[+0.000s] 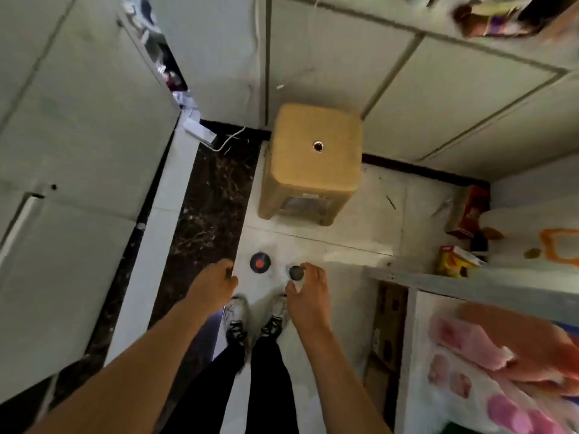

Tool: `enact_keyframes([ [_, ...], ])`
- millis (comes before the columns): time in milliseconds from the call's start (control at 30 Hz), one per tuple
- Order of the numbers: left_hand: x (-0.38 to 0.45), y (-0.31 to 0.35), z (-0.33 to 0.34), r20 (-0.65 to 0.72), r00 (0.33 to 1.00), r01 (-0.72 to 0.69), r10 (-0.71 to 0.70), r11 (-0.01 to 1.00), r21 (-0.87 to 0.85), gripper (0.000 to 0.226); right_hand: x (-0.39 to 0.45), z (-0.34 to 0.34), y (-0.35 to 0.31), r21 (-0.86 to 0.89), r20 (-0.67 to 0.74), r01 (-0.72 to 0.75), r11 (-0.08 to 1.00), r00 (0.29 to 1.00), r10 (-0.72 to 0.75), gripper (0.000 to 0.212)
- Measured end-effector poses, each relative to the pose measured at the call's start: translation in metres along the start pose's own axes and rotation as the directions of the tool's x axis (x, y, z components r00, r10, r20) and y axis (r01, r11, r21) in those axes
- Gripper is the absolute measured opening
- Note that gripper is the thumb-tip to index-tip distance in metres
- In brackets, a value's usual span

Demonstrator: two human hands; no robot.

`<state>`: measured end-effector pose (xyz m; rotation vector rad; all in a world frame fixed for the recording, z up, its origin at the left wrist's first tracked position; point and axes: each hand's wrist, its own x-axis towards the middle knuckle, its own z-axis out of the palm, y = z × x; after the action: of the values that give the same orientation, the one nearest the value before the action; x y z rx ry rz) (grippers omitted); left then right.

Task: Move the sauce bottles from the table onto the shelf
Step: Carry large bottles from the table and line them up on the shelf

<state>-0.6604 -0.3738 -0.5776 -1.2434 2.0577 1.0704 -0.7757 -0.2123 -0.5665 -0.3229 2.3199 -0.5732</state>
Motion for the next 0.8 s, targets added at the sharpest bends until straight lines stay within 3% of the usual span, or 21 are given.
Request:
enact_keyframes([
  [133, 0.062, -0.045, 0.082, 0.051, 0.994, 0.096, -0.098, 0.995, 0.035, 0.022, 0.063, 0.074, 0.069, 0.109, 0.078, -0.193, 0.975, 0.980, 0.185, 0.054],
  [233, 0.114, -0.065, 0.141, 0.149, 0.971, 0.177, -0.186, 0.982, 0.070, 0.037, 0.109, 0.124, 0.123, 0.151, 0.132, -0.341, 0.928, 0.937, 0.323, 0.053],
  [333, 0.164, -0.071, 0.184, 0.163, 0.961, 0.221, -0.223, 0.975, 0.030, 0.046, 0.149, 0.160, 0.165, 0.161, 0.165, -0.403, 0.901, 0.911, 0.378, 0.057],
  [500, 0.256, -0.076, 0.234, 0.001, 0.974, 0.226, -0.226, 0.974, 0.013, 0.051, 0.215, 0.210, 0.219, 0.141, 0.171, -0.344, 0.929, 0.932, 0.319, 0.068],
  [667, 0.334, -0.073, 0.262, 0.108, 0.943, 0.314, -0.315, 0.949, 0.028, 0.071, 0.254, 0.254, 0.256, 0.107, 0.221, -0.333, 0.937, 0.927, 0.304, 0.078],
  [800, 0.365, -0.082, 0.288, 0.107, 0.934, 0.341, -0.340, 0.940, 0.007, 0.059, 0.276, 0.275, 0.274, 0.106, 0.172, -0.298, 0.948, 0.945, 0.278, 0.073],
])
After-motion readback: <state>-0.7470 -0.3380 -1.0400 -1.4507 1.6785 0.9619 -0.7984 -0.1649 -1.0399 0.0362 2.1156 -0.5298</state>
